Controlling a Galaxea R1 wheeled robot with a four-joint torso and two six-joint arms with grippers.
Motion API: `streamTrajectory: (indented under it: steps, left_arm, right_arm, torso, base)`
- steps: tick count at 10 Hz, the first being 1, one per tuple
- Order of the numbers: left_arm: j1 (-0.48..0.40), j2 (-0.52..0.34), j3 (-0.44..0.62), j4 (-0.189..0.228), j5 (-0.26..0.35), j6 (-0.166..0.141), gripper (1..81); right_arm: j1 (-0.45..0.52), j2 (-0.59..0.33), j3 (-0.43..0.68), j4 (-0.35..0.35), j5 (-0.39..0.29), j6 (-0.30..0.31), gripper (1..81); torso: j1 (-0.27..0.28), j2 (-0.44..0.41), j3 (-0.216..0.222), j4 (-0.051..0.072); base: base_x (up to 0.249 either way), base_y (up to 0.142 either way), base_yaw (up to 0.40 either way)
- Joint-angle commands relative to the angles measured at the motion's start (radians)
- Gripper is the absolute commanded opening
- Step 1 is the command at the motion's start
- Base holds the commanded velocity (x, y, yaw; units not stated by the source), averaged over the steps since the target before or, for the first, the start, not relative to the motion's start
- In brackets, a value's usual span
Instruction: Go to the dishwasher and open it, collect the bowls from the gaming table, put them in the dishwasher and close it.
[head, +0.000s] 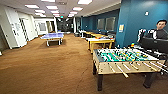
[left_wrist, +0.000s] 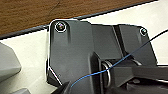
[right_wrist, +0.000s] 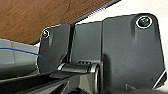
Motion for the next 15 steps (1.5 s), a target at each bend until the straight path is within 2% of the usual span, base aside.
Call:
streamTrajectory:
  steps: [1, 5, 15]
  left_arm:
    - [-0.04, -0.017, -0.002, 0.0, 0.044, 0.001, 81.1]
    - [-0.037, -0.017, -0.002, 0.0, 0.044, 0.001, 81.1]
    - [-0.034, -0.017, -0.002, 0.0, 0.041, 0.001, 81.1]
  right_arm:
    - [0.053, 0.013, 0.009, -0.003, -0.039, -0.002, 81.1]
    - [0.053, 0.013, 0.009, -0.003, -0.039, -0.002, 81.1]
    - [0.048, 0.014, 0.009, -0.003, -0.039, -0.002, 81.1]
  torso:
    - [0.0, 0.0, 0.0, 0.0]
    - [0.0, 0.0, 0.0, 0.0]
    - [-0.001, 0.0, 0.0, 0.0]
  base:
    - [0.08, 0.087, 0.0]
    - [0.08, 0.084, 0.0]
    - [0.096, 0.0, 0.0]
